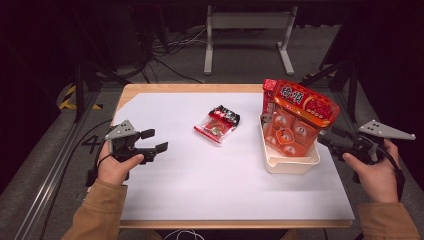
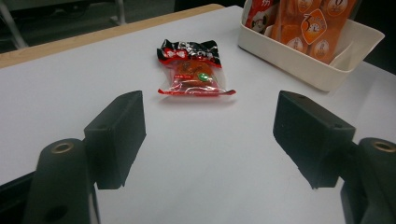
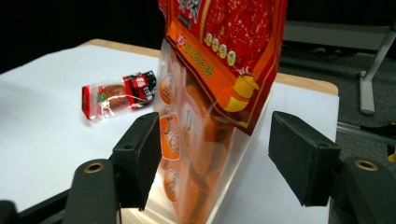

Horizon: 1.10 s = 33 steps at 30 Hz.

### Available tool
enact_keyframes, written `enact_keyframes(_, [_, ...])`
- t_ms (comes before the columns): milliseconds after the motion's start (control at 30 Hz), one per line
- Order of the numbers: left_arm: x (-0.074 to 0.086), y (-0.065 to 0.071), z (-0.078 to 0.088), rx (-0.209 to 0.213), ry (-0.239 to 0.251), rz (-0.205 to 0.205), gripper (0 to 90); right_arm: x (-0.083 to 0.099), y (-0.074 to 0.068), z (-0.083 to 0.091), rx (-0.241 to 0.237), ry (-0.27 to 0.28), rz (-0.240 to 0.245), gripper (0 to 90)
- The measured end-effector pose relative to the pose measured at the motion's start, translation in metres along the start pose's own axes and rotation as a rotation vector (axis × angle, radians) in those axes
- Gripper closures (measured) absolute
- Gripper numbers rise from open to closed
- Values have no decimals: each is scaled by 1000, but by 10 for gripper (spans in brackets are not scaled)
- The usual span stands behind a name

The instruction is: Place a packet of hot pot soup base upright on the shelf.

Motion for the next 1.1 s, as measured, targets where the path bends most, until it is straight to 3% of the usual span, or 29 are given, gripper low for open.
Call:
enact_keyframes(300, [0, 1, -2, 1, 0, 0, 253, 10, -34, 12, -42, 27, 43, 355])
enact_keyframes(633, [2, 0, -3, -4, -10, 7, 250, 18, -69, 1, -117, 66, 62, 348])
enact_keyframes(967, [2, 0, -6, -2, 16, 22, 223, 27, -88, -16, -175, 19, 113, 346])
enact_keyframes(1100, [0, -3, -9, -11, 7, 31, 220, 33, -100, -20, -205, -13, 90, 343])
Point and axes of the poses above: each handheld gripper's, and its own axes: z roughly backward along the jaws, x roughly out of its underside, y roughly to its right, the point moved 4 cm from there along -z, roughly forward along the jaws, and after that the axes turned 7 degrees about -z, right-handed, at the moved point
